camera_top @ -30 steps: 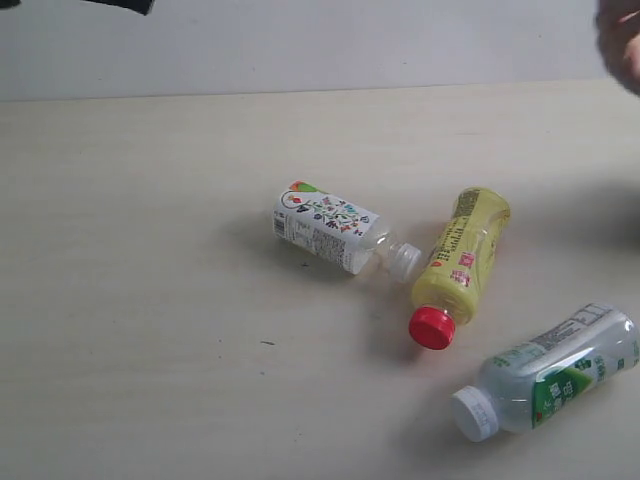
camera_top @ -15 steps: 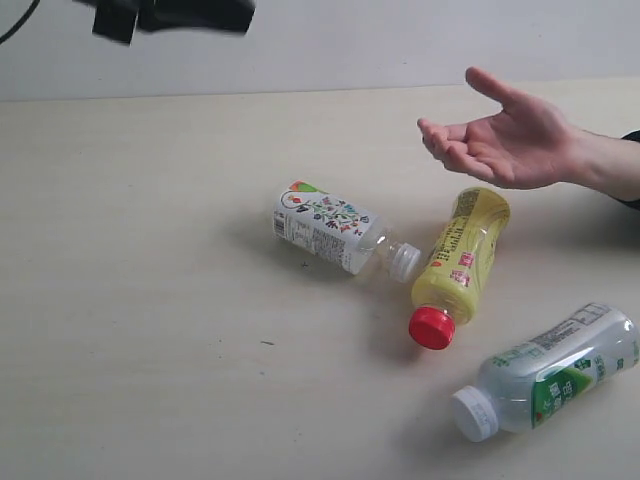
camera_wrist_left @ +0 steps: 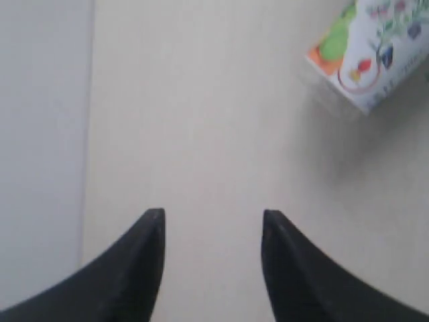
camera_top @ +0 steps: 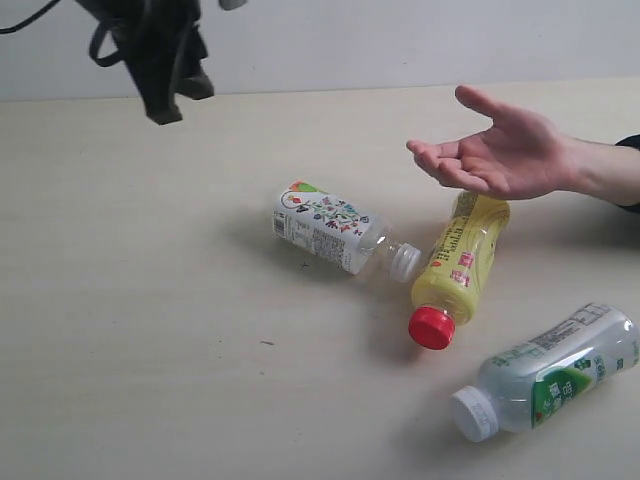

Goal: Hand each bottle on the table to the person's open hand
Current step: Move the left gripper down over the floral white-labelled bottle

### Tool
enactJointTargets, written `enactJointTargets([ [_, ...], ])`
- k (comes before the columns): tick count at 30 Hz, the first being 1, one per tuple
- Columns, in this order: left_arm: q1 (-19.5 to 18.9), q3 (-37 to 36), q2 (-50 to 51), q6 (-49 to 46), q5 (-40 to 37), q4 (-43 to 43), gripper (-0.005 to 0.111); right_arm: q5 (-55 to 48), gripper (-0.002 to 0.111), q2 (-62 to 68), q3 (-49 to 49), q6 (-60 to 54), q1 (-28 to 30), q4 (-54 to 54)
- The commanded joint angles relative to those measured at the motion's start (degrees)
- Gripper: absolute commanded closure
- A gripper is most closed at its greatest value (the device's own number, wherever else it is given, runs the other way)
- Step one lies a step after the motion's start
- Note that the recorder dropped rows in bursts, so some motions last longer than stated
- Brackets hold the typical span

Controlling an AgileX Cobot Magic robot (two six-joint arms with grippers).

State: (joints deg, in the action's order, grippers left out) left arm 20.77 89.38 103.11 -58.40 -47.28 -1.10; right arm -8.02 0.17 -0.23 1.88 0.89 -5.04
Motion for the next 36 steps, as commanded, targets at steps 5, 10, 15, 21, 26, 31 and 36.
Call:
enactJointTargets([
  [5, 8.25, 0.29, 2.69, -1.64, 7.18, 1.4, 0.055, 0.44, 0.108, -0.17, 0.23, -0.15, -0.15, 0.32],
  [10, 10.65, 0.19, 3.57, -0.21, 5.04, 2.9, 0.055, 0.44, 0.108, -0.17, 0.23, -0.05, -0.15, 0.32],
  [15, 13.18, 0.19, 5.28, -9.55, 0.7, -1.81, 0.055, 0.44, 0.108, -0.17, 0.23, -0.17, -0.15, 0.32],
  [21, 14.61, 0.31, 8.89, -11.92, -0.3, -6.66, 0.054, 0.44, 0.108, -0.17, 0.23, -0.05, -0.15, 0.32],
  [26, 14.71, 0.31, 12.24, -11.3, 0.17, -8.21, 0.04, 0.44, 0.108, -0.17, 0.23, -0.05, -0.15, 0.32],
  [31, 14.73, 0.31, 12.6, -11.29, 2.17, -8.73, 0.041, 0.44, 0.108, -0.17, 0.23, -0.04, -0.15, 0.32],
  [36, 14.73, 0.31, 12.6, -10.92, 2.37, -8.61, 0.041, 0.44, 0.108, -0.17, 0.23, -0.15, -0.15, 0.32],
])
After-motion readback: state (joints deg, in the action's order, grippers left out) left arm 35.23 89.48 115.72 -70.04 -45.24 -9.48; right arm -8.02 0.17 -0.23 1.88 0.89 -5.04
